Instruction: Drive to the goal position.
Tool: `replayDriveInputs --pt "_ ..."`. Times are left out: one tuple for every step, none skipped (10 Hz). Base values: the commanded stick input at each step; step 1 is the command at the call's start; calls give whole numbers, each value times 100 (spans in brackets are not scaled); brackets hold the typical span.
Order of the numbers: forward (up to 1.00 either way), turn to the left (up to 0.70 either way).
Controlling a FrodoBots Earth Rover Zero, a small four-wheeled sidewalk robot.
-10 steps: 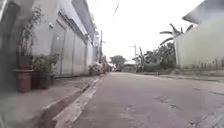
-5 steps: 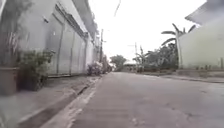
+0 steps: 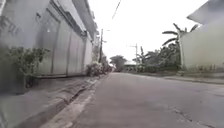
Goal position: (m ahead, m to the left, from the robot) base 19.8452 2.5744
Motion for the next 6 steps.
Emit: replayDriveInputs --pt "70 0" --pt "70 0" --pt "70 0" --pt "70 0" --pt "70 0" --pt "70 0"
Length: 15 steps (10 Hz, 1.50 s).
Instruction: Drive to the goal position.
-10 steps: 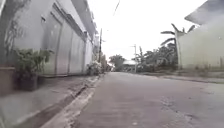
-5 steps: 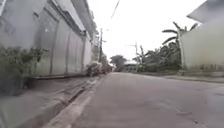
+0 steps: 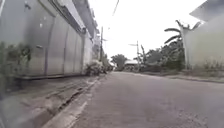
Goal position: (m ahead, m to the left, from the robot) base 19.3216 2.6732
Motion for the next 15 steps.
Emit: replayDriveInputs --pt "70 0" --pt "70 0" --pt "70 0" --pt "70 0" --pt "70 0" --pt "70 0" --pt "70 0" --pt "70 0" --pt "70 0" --pt "70 -4" --pt "70 -16" --pt "70 -30" --pt "70 -34" --pt "70 -34" --pt "70 -21"
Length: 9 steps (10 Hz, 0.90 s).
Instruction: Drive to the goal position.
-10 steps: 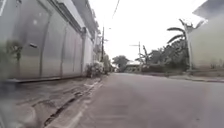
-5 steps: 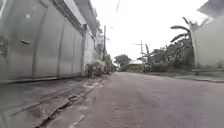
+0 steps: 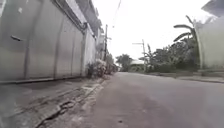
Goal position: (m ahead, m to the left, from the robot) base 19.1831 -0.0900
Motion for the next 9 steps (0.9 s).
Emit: replayDriveInputs --pt "70 0" --pt "70 0" --pt "70 0" --pt "70 0" --pt "70 0" --pt "70 0" --pt "70 0" --pt "70 0" --pt "70 0"
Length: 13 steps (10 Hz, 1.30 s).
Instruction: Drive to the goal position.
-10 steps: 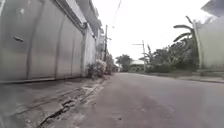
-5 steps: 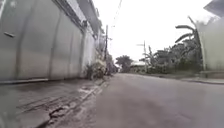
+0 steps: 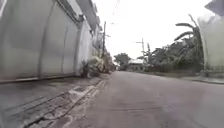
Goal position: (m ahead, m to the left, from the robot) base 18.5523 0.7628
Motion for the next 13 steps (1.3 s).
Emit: replayDriveInputs --pt "70 0" --pt "70 0" --pt "70 -1" --pt "70 -21" --pt "70 -29" --pt "70 -34" --pt "70 -35" --pt "70 -35" --pt "70 -35" --pt "70 -35" --pt "70 -35" --pt "70 -35" --pt "70 -28"
